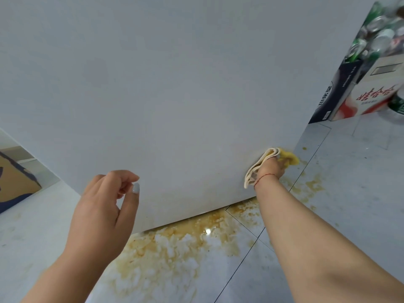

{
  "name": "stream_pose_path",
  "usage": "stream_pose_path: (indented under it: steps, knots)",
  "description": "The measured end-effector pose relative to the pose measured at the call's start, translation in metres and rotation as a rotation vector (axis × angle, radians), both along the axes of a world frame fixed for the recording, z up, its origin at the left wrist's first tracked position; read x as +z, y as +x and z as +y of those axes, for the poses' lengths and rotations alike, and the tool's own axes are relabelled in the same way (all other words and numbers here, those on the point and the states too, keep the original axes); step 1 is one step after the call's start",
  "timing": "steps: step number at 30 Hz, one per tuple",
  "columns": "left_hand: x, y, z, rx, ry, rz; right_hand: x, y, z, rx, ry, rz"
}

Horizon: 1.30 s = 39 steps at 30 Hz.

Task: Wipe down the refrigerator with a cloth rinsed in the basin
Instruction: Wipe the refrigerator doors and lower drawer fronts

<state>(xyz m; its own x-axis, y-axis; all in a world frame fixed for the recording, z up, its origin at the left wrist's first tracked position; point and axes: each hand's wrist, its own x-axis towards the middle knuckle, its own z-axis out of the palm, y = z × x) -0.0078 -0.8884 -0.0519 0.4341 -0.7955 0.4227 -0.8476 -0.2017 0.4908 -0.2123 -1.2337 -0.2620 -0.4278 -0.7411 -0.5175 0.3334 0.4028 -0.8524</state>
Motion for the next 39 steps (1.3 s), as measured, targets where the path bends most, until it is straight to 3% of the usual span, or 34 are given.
stream_pose_path:
  steps: [7,12,14,18,21,24,28,32,39]
  knots:
    - [-0.004,-0.012,-0.008,-0.030,0.079,0.070,0.078,0.079,0.139,0.274,-0.017,-0.118]
    - [-0.002,-0.009,-0.004,0.071,-0.011,0.492,0.115,0.120,0.225,0.686,-0.012,-0.234]
    - [-0.004,0.001,0.003,0.130,-0.118,0.612,0.120,0.124,0.241,0.851,-0.005,-0.408]
    - [-0.015,0.031,0.023,0.316,-0.212,0.793,0.129,0.126,0.254,1.021,0.165,-1.002]
    - [-0.036,0.045,0.036,0.433,-0.075,0.959,0.130,0.121,0.258,1.128,0.180,-1.172]
    - [-0.058,0.043,0.043,0.385,0.168,1.219,0.124,0.117,0.263,1.251,0.096,-1.228]
    - [-0.072,0.039,0.046,0.232,0.128,1.528,0.110,0.109,0.260,1.184,0.238,-1.270]
    - [-0.090,0.043,0.048,0.174,0.003,1.666,0.110,0.101,0.254,1.190,0.291,-1.077]
    - [-0.124,0.025,0.061,0.171,0.085,1.606,0.078,0.087,0.251,1.330,0.468,-0.645]
